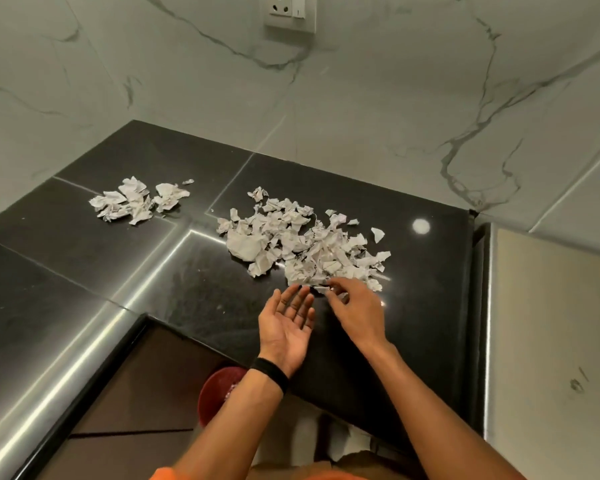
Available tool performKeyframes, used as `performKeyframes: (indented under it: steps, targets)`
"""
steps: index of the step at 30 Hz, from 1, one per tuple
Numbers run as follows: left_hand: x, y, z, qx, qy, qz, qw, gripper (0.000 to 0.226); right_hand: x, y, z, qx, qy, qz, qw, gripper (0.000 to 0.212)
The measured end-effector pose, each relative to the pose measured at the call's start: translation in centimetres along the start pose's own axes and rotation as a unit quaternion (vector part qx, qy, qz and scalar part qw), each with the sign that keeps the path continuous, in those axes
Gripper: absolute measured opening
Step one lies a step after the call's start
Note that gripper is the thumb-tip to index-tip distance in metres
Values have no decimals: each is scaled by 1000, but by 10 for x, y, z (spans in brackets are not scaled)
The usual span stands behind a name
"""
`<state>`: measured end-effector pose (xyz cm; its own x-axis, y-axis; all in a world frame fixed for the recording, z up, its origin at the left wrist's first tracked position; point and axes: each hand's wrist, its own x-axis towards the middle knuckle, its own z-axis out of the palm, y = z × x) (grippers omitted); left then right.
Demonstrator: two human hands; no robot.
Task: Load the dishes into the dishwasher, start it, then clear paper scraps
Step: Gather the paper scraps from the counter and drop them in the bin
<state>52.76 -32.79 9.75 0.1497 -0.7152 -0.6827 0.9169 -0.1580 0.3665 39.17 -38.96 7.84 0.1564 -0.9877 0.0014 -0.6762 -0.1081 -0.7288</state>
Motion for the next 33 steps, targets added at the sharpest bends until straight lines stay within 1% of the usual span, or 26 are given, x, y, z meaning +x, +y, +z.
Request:
performKeyframes:
  steps: [2, 5, 7, 9, 11, 13, 15, 18, 20, 22, 24, 26, 28, 30, 32, 33]
  targets:
    - [5, -2, 4, -10, 14, 9, 1000, 42, 16, 5, 3, -72, -24, -42, 996, 28]
    - [10, -4, 4, -19, 34, 24, 999, 40, 26, 8, 9, -167, -56, -90, 980, 26]
    - [14, -5, 3, -26, 50, 32, 998, 39, 25, 12, 10, -173, -50, -100, 979, 22]
    - [19, -6, 4, -34, 62, 40, 997, 37, 17, 15, 6, -120, -28, -74, 990, 21]
    - [23, -7, 6, -32, 68, 44, 996, 34, 5, 18, 0, -22, -2, -35, 999, 22]
    - [24, -11, 10, -26, 70, 40, 996, 31, -8, 15, -4, 58, 8, -23, 998, 21]
    - [25, -16, 13, -26, 67, 32, 997, 32, -19, 9, -5, 90, -15, -41, 995, 21]
    - [25, -15, 14, -55, 59, 11, 997, 33, -26, -2, 4, 95, -54, -86, 990, 27]
    - [23, -9, 12, -86, 49, 2, 995, 33, -22, -7, 8, 127, -41, -81, 988, 22]
    - [21, 1, 8, -103, 41, 0, 994, 32, -13, -9, 10, 143, -5, -50, 988, 14]
    - [21, 12, 2, -107, 38, 4, 994, 30, -3, -10, 13, 124, 9, -22, 992, 12]
    - [21, 22, -3, -106, 36, 8, 994, 29, 5, -14, 18, 58, -12, -9, 998, 15]
    - [23, 32, -7, -100, 30, 8, 994, 29, 8, -20, 27, -27, -45, -13, 999, 21]
    - [24, 39, -11, -87, 27, 7, 996, 31, 8, -22, 37, -87, -51, -33, 994, 20]
    - [26, 45, -15, -71, 27, 1, 997, 31, 7, -24, 42, -107, -35, -30, 993, 13]
    - [28, 49, -16, -62, 27, -2, 998, 31, 5, -25, 42, -97, -21, -13, 995, 11]
